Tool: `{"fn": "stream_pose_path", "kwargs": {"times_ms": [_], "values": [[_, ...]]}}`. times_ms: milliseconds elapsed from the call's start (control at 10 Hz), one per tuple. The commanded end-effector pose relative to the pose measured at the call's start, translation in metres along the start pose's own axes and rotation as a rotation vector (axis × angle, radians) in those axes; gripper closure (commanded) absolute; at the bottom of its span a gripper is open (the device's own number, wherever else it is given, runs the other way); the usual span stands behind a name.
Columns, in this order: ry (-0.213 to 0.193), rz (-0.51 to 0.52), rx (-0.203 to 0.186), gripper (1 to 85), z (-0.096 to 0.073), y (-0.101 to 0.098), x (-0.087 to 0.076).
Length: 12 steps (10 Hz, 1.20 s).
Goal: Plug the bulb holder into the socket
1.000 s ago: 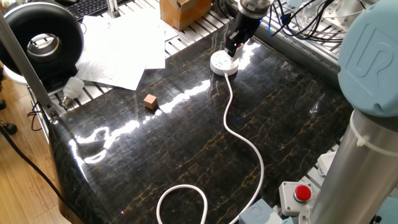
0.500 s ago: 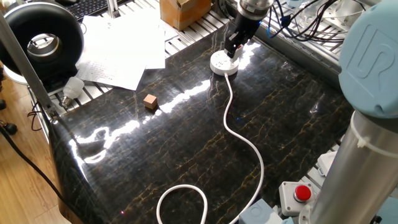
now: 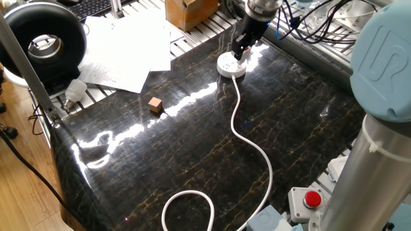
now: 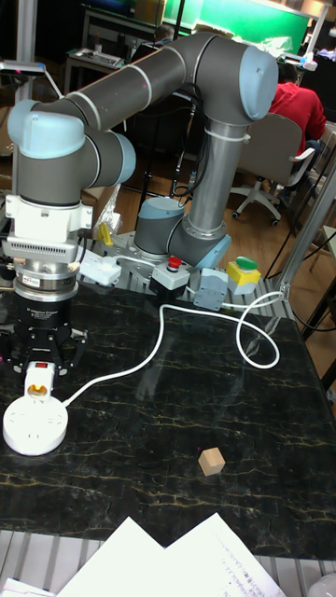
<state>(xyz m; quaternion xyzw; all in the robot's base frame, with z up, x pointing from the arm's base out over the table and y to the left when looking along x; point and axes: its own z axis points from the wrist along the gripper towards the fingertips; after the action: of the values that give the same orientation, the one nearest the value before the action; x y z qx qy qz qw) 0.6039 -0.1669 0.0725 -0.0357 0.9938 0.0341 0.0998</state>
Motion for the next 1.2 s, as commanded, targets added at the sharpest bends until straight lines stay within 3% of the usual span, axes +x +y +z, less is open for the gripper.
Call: {"fn": "stream_pose_path", "kwargs": {"times_ms": [0, 500, 1100], "values": [[-0.013, 0.010, -0.009, 84.0, 0.000, 0.001, -0.002], [-0.028, -0.001, -0.008, 84.0, 0.002, -0.003, -0.003], [-0.062, -0.024, -0.006, 84.0, 0.019, -0.002, -0.019]]}}
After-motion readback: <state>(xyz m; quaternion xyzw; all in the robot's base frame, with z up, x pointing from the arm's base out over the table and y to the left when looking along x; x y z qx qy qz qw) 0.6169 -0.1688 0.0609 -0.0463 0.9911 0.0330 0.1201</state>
